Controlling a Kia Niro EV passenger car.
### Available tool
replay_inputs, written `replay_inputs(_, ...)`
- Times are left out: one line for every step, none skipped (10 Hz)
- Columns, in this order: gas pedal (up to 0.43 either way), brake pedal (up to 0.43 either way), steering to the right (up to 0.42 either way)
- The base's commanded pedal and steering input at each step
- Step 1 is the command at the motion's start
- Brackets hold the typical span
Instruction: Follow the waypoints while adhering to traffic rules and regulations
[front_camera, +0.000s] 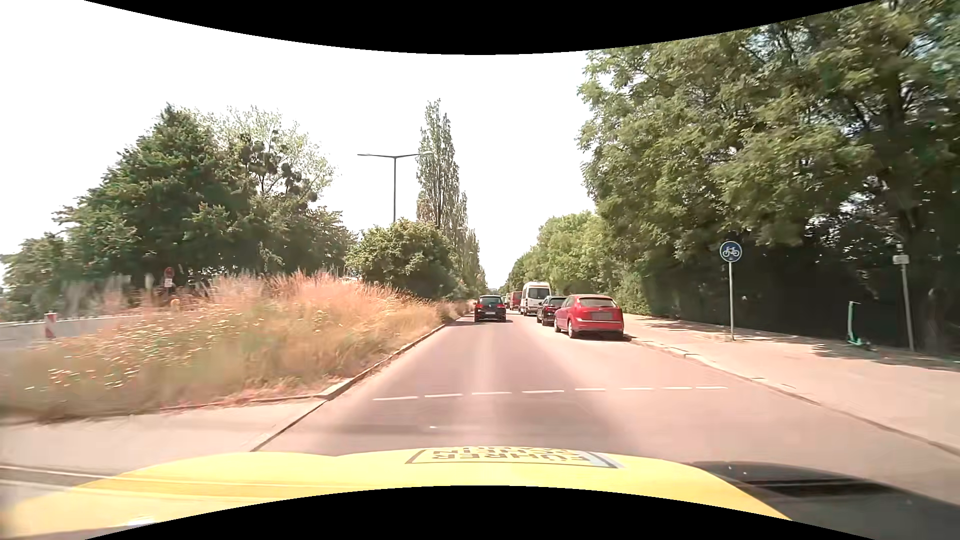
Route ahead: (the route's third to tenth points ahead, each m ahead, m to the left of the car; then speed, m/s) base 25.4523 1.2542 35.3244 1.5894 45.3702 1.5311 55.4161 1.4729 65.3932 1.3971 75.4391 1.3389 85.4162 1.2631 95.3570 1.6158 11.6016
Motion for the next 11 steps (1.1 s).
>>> replay_inputs(0.067, 0.0, 0.0)
replay_inputs(0.067, 0.0, 0.0)
replay_inputs(0.059, 0.0, 0.0)
replay_inputs(0.059, 0.0, 0.0)
replay_inputs(0.059, 0.0, 0.0)
replay_inputs(0.059, 0.0, 0.0)
replay_inputs(0.059, 0.0, 0.001)
replay_inputs(0.059, 0.0, 0.001)
replay_inputs(0.059, 0.0, 0.001)
replay_inputs(0.059, 0.0, 0.001)
replay_inputs(0.059, 0.0, 0.0)
